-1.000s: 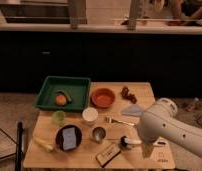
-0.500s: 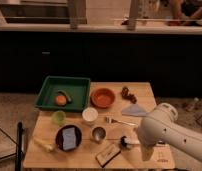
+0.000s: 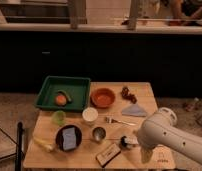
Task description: Place brush in red bowl
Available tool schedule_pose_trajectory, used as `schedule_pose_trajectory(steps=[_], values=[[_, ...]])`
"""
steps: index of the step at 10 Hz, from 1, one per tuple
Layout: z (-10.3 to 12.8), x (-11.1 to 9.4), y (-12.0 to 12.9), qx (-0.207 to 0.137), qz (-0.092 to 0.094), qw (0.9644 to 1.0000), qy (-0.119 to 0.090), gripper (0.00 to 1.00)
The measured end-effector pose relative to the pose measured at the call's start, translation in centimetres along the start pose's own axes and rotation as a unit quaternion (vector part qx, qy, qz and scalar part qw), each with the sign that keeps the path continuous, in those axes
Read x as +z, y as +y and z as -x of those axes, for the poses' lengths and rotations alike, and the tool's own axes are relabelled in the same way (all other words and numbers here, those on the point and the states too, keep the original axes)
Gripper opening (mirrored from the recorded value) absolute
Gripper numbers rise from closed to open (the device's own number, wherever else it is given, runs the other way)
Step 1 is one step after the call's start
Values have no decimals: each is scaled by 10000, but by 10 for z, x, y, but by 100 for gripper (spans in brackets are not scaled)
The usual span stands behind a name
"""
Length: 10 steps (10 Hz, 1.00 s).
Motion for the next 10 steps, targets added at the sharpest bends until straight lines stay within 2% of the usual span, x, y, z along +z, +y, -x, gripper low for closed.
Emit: schedule_pose_trajectory(steps=[4, 10], values=[[-9, 23, -6, -330, -130, 9993, -121, 80], [-36, 49, -15, -294, -98, 9994, -165, 80]])
